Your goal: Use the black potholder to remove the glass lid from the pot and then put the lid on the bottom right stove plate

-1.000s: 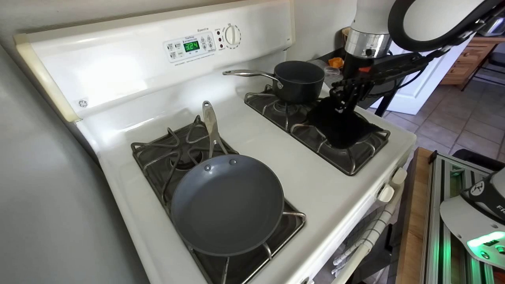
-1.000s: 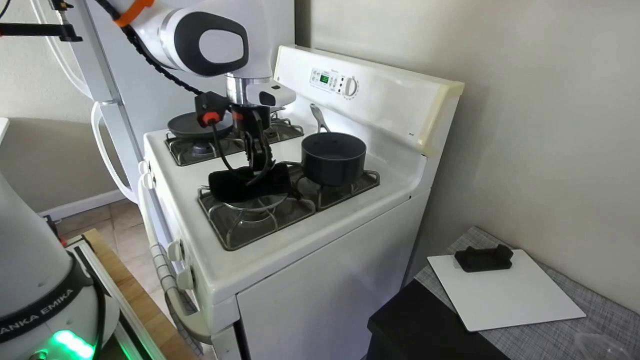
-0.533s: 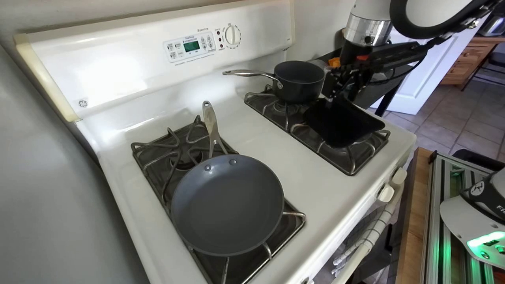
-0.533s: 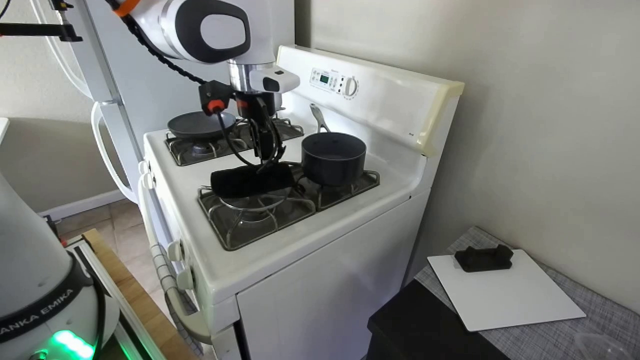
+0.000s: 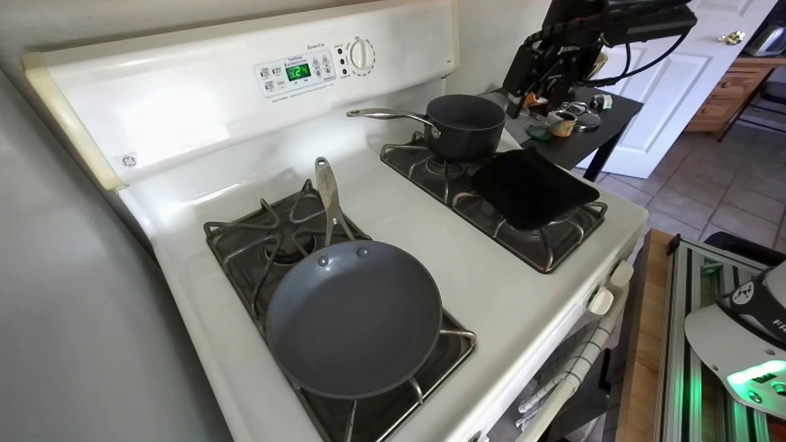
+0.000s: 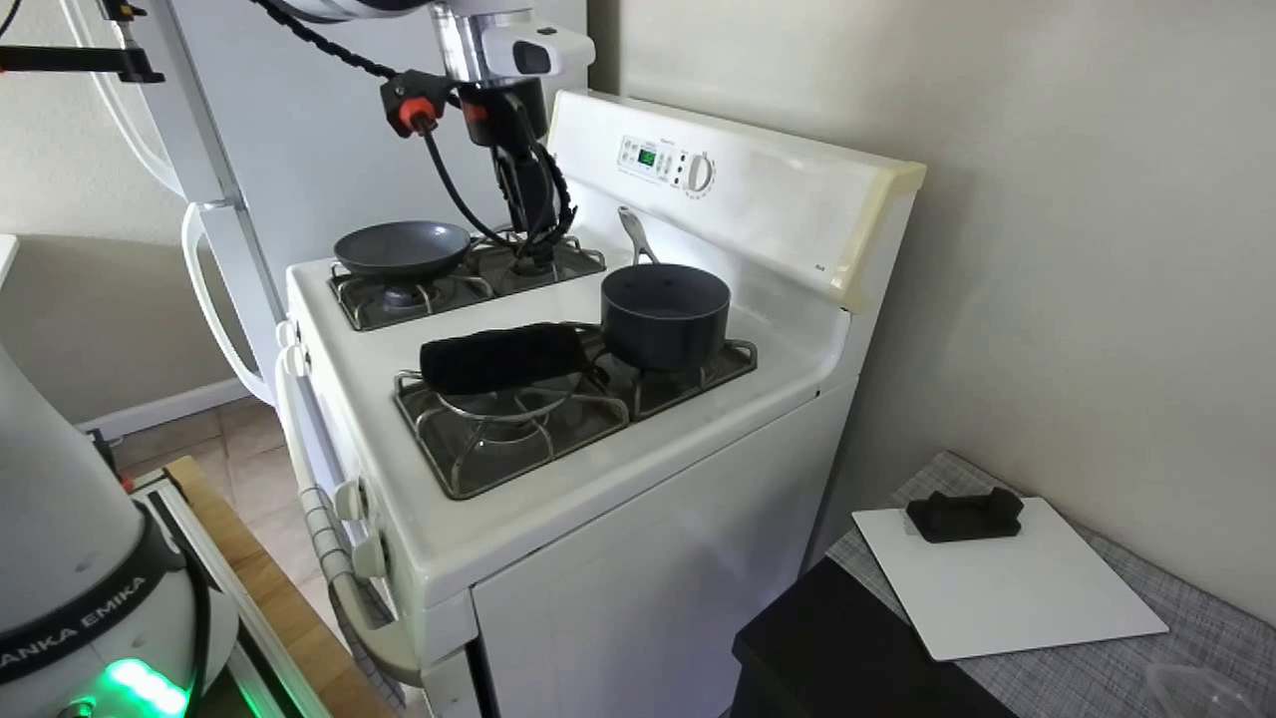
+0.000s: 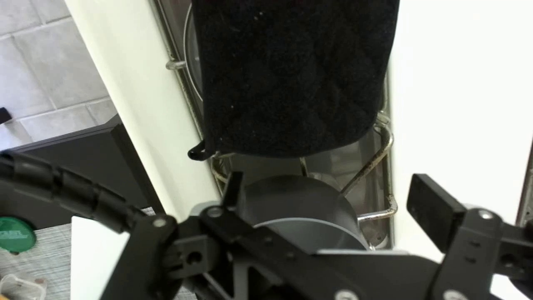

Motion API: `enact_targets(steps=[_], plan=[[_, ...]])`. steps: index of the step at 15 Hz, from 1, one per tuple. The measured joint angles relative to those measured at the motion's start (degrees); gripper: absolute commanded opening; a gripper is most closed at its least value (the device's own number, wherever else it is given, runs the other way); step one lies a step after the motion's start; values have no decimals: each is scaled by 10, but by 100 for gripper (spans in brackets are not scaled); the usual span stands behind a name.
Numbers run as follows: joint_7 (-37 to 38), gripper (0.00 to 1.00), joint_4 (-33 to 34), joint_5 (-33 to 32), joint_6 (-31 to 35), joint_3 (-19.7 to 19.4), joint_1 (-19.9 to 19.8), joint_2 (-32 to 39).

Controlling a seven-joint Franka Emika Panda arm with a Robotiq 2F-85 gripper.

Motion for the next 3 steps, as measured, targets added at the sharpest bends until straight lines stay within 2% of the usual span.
enact_targets(steps=[3], plan=[[-21,100,18,0,-47,0,0,-21]])
